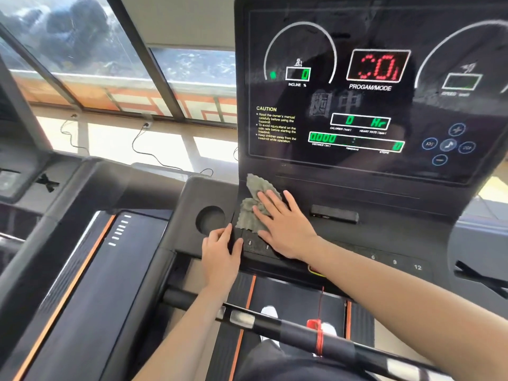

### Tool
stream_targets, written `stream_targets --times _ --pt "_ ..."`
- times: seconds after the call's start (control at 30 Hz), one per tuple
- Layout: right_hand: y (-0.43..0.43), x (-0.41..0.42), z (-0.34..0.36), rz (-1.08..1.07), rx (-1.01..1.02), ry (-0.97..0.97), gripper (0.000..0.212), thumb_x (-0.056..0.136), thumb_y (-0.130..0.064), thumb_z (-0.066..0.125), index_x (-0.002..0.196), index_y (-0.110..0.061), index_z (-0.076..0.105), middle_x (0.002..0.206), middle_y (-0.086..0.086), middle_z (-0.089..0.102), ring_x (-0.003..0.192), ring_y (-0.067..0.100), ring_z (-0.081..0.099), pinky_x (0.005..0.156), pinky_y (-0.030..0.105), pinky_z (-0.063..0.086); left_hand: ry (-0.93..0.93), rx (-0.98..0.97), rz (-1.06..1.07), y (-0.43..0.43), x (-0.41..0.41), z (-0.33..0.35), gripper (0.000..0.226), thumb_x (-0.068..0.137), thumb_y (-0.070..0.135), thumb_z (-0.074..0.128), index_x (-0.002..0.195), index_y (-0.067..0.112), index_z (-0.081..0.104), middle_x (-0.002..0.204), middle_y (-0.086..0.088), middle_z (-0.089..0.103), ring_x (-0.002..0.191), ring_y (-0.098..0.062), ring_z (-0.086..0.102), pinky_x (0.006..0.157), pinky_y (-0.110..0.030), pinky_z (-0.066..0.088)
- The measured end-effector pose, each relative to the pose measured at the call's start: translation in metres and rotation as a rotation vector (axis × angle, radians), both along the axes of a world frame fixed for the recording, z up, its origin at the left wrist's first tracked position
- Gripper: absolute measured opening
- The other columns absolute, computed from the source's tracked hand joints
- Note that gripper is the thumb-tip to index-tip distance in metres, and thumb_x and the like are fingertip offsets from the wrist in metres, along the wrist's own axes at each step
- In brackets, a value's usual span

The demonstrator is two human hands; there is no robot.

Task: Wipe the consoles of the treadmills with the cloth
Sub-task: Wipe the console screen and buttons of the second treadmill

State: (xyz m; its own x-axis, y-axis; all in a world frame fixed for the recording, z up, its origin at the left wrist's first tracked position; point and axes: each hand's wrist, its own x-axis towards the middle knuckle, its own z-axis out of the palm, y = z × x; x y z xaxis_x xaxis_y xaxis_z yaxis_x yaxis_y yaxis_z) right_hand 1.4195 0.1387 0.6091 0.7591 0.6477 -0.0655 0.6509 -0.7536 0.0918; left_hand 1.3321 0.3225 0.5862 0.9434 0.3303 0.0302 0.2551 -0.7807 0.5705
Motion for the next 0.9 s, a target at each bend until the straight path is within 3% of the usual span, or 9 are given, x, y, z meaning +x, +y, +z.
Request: stream_targets --times 0.13,0.33,0.47,0.67,0.8,0.9 --pt "0.008 0.018 0.009 0.016 -0.051 -0.052 0.064 0.104 -0.056 0.017 0.159 -0.022 0.020 0.167 0.007 0.003 0.155 0.025 -0.003 0.121 0.055 -0.006 0.013 0.005 0.004 -0.002 0.000 0.001 0.047 0.095 0.029 0.068 0.139 0.012 0.061 0.117 -0.003 0.062 0.101 -0.025 0.052 0.086 -0.045 0.052" --pt "-0.079 -0.019 0.008 -0.119 -0.011 -0.045 0.063 0.103 -0.052 0.022 0.155 -0.020 0.035 0.166 0.006 0.017 0.154 0.022 0.013 0.122 0.056 0.002 -0.006 -0.006 0.002 0.002 -0.003 -0.002 0.047 0.095 0.030 0.068 0.139 0.014 0.061 0.117 0.000 0.062 0.101 -0.023 0.051 0.088 -0.043 0.051" --pt "-0.079 -0.036 0.002 -0.225 0.017 0.000 0.065 0.101 -0.053 0.024 0.151 -0.017 0.042 0.164 0.007 0.023 0.153 0.026 0.018 0.122 0.058 0.004 0.001 -0.010 0.017 -0.004 -0.003 0.001 0.046 0.096 0.028 0.067 0.140 0.014 0.060 0.120 0.000 0.062 0.103 -0.023 0.050 0.086 -0.039 0.050" --pt "-0.009 -0.011 0.003 -0.078 0.035 0.061 0.062 0.103 -0.052 0.022 0.156 -0.020 0.032 0.167 0.006 0.013 0.154 0.026 0.005 0.121 0.058 -0.003 0.004 0.038 -0.013 -0.004 -0.001 0.005 0.045 0.094 0.024 0.069 0.136 0.011 0.061 0.123 -0.003 0.062 0.107 -0.024 0.054 0.088 -0.043 0.053" --pt "0.001 0.004 0.012 0.061 0.018 0.109 0.053 0.106 -0.042 0.034 0.156 -0.024 0.030 0.167 0.005 0.011 0.154 0.025 0.002 0.120 0.057 -0.001 -0.219 0.075 -0.086 -0.015 0.007 0.016 0.036 0.092 0.013 0.070 0.128 0.011 0.066 0.122 -0.001 0.062 0.108 -0.020 0.055 0.092 -0.030 0.046" --pt "-0.023 0.006 0.019 0.138 0.000 0.073 0.057 0.099 -0.030 0.053 0.153 -0.028 0.035 0.165 0.006 0.022 0.153 0.024 0.015 0.119 0.056 0.012 -0.267 0.057 -0.278 -0.026 0.023 0.017 0.038 0.091 0.006 0.068 0.128 0.011 0.066 0.127 -0.001 0.061 0.116 -0.019 0.055 0.102 -0.020 0.038"
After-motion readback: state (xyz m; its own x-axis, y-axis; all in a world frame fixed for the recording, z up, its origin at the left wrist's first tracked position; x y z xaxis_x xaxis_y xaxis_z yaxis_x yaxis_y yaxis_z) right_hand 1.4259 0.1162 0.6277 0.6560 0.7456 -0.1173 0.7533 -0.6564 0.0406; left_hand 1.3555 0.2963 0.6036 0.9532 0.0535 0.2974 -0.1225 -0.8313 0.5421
